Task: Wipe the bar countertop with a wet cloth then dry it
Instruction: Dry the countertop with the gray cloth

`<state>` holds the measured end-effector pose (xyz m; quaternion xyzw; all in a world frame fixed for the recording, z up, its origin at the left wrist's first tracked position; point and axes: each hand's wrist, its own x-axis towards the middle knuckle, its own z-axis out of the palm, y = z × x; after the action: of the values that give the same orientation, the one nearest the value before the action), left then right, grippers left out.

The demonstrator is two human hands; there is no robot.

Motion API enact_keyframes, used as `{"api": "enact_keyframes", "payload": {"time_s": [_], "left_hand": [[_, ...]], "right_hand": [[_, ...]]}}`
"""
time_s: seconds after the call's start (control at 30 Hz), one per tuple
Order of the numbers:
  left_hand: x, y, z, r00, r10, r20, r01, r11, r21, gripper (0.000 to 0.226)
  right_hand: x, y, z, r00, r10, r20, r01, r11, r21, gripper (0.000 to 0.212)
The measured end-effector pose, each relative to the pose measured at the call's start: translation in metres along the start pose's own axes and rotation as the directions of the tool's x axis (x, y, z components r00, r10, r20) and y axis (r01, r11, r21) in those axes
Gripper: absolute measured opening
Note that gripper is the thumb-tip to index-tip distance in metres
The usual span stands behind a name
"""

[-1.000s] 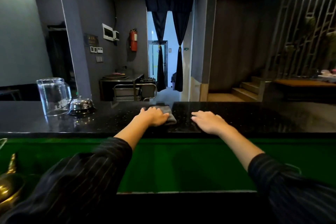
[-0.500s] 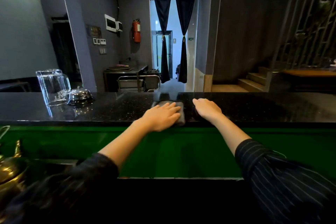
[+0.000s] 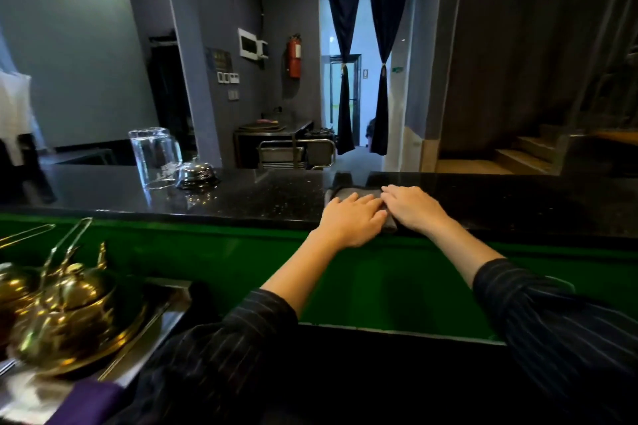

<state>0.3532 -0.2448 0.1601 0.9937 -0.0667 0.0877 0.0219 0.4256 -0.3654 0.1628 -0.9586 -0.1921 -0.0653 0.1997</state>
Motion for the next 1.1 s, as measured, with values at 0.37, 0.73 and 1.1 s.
{"api": "enact_keyframes", "payload": {"time_s": [0.37, 0.73, 1.1], "left_hand": [[-0.032, -0.195, -0.02, 0.915, -0.345, 0.21, 0.326, 0.937, 0.122, 0.053], [0.087, -0.251, 0.006, 0.887, -0.366, 0.283, 0.297, 0.919, 0.258, 0.082], [0.085, -0.205, -0.01, 0.948, -0.144, 0.283, 0.086, 0.974, 0.209, 0.047]], "right_hand": [[0.009, -0.107, 0.027, 0.982, -0.184, 0.029, 0.174, 0.961, 0.216, 0.038], [0.01, -0.115, 0.055, 0.96, -0.277, 0.04, 0.278, 0.961, -0.018, 0.041], [0.015, -0.11, 0.056, 0.961, -0.251, 0.113, 0.256, 0.966, -0.033, 0.048]]}}
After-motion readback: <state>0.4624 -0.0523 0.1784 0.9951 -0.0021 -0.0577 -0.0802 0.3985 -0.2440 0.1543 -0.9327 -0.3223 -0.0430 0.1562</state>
